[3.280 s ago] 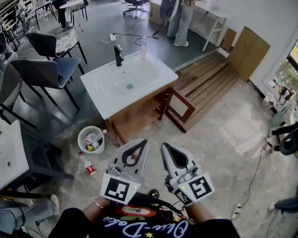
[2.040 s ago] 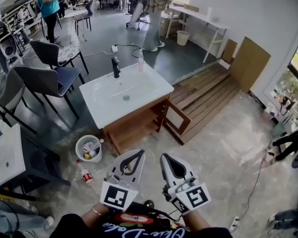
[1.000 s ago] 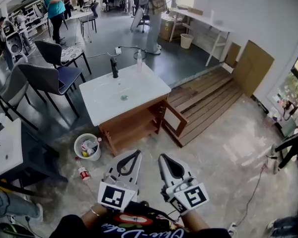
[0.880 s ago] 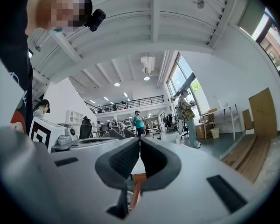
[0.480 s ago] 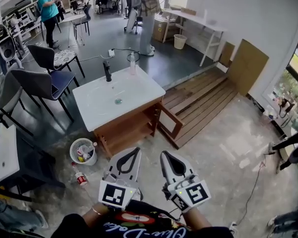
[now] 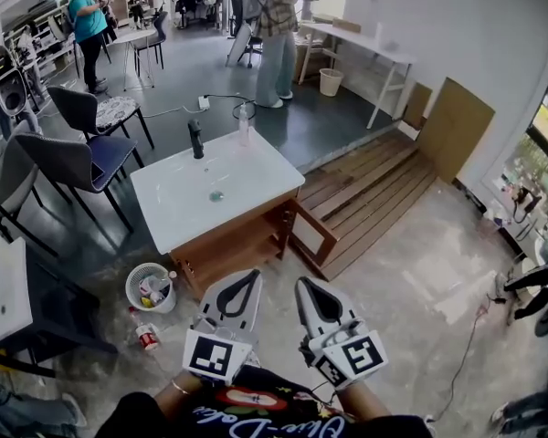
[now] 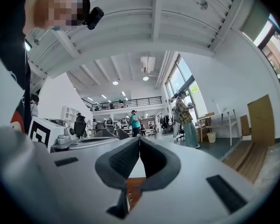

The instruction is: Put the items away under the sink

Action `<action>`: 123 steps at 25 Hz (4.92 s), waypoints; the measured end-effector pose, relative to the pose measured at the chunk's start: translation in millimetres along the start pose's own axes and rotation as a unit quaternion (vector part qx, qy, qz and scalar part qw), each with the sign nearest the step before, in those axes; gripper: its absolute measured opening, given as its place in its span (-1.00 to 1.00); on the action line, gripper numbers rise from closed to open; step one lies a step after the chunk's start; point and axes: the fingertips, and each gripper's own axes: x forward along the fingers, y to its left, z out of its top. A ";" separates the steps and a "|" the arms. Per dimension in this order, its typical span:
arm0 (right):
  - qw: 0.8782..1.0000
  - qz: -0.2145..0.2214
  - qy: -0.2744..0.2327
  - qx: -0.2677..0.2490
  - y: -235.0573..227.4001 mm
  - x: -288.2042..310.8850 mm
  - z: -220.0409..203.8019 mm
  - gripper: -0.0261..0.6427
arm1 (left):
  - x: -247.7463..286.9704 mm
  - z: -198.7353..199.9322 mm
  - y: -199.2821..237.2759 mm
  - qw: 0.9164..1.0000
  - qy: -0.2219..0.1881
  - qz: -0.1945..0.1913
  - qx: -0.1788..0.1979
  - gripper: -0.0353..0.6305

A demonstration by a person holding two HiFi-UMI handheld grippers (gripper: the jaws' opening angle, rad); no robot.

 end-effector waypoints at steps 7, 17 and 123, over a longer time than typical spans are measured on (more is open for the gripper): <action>1.000 0.007 0.011 0.006 -12.9 27.3 -5.8 -0.90 | 20.4 -5.8 19.2 1.000 0.005 0.006 -0.002 -0.87; 0.999 0.022 0.024 0.008 -18.3 60.3 -12.1 -0.90 | 31.5 -15.1 47.0 1.000 0.010 0.023 -0.001 -0.87; 0.997 0.010 0.076 0.014 -74.7 213.3 -52.7 -0.90 | 125.2 -67.5 174.9 0.998 0.046 0.031 -0.042 -0.87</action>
